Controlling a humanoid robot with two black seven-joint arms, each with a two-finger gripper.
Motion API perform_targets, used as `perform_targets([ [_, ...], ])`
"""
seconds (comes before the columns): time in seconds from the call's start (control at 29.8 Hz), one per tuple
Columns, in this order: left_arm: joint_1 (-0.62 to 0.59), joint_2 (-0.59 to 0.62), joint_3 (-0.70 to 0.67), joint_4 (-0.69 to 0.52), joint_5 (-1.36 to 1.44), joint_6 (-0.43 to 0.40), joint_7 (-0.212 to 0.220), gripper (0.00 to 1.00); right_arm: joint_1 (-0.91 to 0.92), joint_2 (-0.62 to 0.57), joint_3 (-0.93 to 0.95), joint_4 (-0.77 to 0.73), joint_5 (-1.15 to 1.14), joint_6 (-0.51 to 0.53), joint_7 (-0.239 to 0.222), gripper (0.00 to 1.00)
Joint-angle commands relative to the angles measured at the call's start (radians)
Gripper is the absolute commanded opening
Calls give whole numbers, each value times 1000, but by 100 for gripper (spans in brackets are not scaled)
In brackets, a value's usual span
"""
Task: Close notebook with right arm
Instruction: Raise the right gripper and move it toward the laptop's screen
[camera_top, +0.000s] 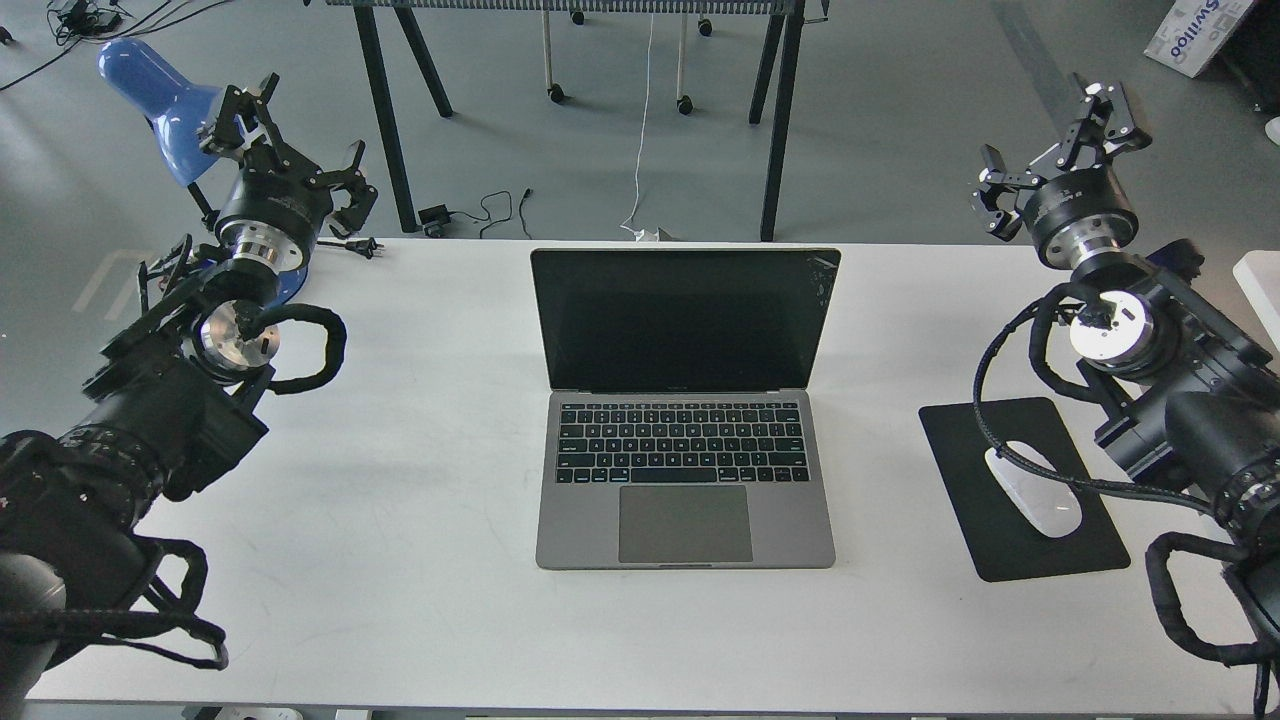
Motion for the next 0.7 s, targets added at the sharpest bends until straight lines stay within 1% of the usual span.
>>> perform_targets([
  [0.0, 0, 0, 0, 0, 0, 0, 0, 100, 48, 66, -39, -43, 0, 3, 1, 100],
  [0.2, 0, 0, 2, 0, 0, 0, 0, 100, 71, 157, -111, -43, 0, -3, 1, 100],
  [0.34, 0, 0, 2, 0, 0, 0, 0, 100, 71, 195, -138, -43, 0, -3, 5, 100],
  [0.67, 0, 0, 2, -2, 2, 0, 2, 100, 58, 198, -160, -31, 0, 2, 7, 100],
])
